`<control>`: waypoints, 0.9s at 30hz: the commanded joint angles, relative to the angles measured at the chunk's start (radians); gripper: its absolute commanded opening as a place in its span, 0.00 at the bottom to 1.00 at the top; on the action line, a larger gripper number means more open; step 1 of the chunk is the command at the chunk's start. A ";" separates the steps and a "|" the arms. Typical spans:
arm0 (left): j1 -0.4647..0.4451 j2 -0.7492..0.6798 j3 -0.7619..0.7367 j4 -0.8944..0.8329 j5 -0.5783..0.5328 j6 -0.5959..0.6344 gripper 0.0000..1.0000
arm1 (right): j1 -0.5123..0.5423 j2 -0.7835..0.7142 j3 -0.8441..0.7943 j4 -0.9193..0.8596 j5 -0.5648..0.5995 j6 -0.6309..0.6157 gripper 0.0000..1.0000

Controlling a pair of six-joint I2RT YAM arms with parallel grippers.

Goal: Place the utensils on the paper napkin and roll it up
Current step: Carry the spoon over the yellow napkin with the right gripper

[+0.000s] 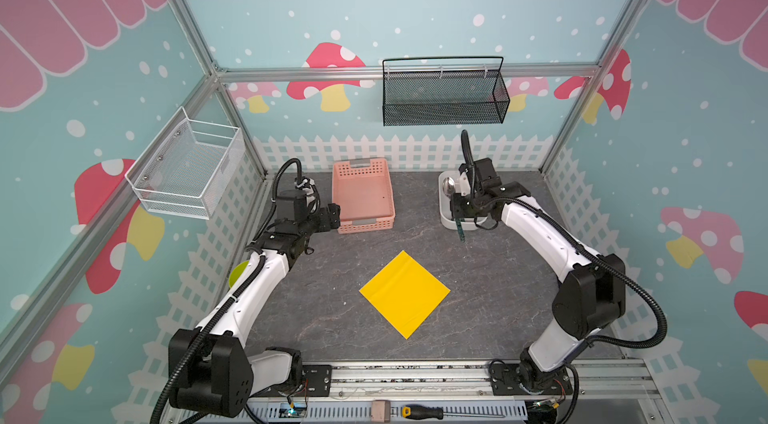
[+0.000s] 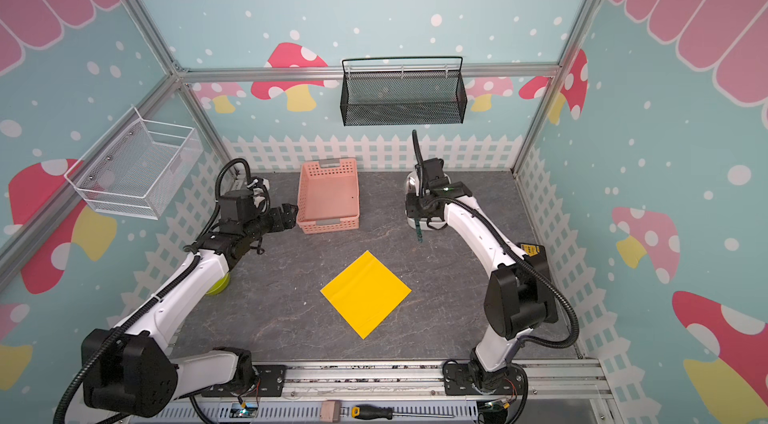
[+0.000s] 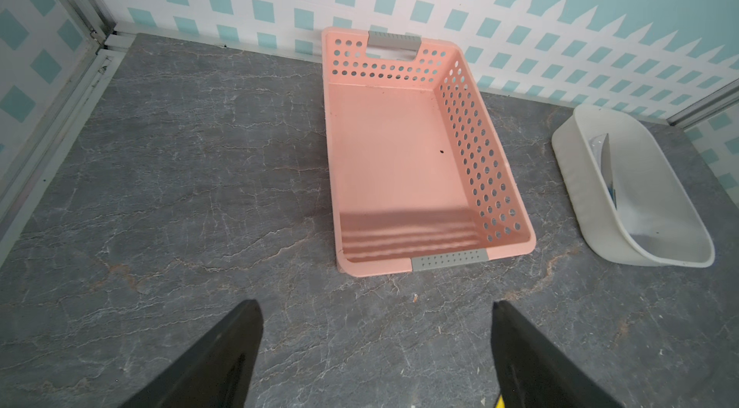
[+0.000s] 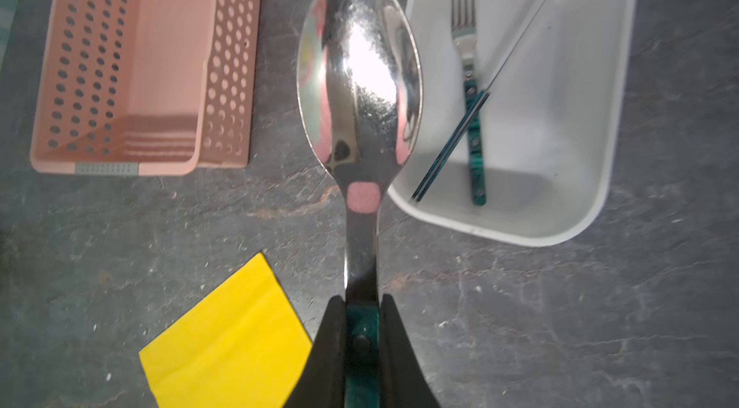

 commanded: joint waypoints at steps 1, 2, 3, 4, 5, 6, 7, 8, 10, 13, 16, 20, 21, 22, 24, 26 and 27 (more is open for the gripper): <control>-0.006 -0.028 -0.001 -0.012 0.039 -0.041 0.91 | 0.058 -0.063 -0.103 0.097 0.011 0.150 0.00; -0.009 -0.026 0.005 -0.021 0.049 -0.047 0.91 | 0.079 -0.077 -0.133 0.111 0.016 0.177 0.00; -0.009 -0.023 0.014 -0.034 0.058 -0.052 0.91 | 0.107 -0.092 -0.166 0.129 0.028 0.206 0.00; -0.009 -0.018 0.023 -0.048 0.061 -0.058 0.91 | 0.134 -0.104 -0.198 0.150 0.034 0.232 0.00; -0.009 -0.013 0.030 -0.058 0.062 -0.063 0.91 | 0.160 -0.112 -0.221 0.167 0.040 0.254 0.00; -0.006 -0.007 0.039 -0.069 0.065 -0.070 0.91 | 0.192 -0.117 -0.244 0.186 0.045 0.278 0.00; -0.004 -0.001 0.047 -0.078 0.072 -0.078 0.91 | 0.223 -0.119 -0.264 0.200 0.054 0.302 0.00; -0.001 0.005 0.053 -0.086 0.078 -0.086 0.91 | 0.250 -0.119 -0.277 0.208 0.068 0.324 0.00; 0.013 0.011 0.060 -0.100 0.096 -0.105 0.91 | 0.303 -0.111 -0.304 0.228 0.101 0.381 0.00; 0.020 0.005 0.096 -0.154 0.057 -0.077 0.91 | 0.383 -0.092 -0.339 0.284 0.131 0.468 0.00; 0.024 -0.019 0.101 -0.188 0.010 -0.064 0.91 | 0.451 -0.056 -0.346 0.321 0.155 0.548 0.00; 0.001 -0.043 0.090 -0.199 0.003 -0.053 0.91 | 0.511 0.016 -0.329 0.329 0.184 0.613 0.00; -0.011 -0.046 0.092 -0.203 -0.001 -0.047 0.91 | 0.518 0.035 -0.324 0.330 0.181 0.625 0.00; -0.018 -0.050 0.095 -0.205 -0.008 -0.042 0.92 | 0.524 0.053 -0.320 0.329 0.180 0.636 0.00; -0.035 -0.054 0.099 -0.214 -0.027 -0.037 0.92 | 0.529 0.075 -0.315 0.329 0.183 0.645 0.00; -0.052 -0.056 0.104 -0.227 -0.053 -0.029 0.92 | 0.534 0.087 -0.316 0.332 0.186 0.677 0.00; -0.059 -0.057 0.106 -0.230 -0.062 -0.025 0.92 | 0.536 0.094 -0.316 0.336 0.184 0.684 0.00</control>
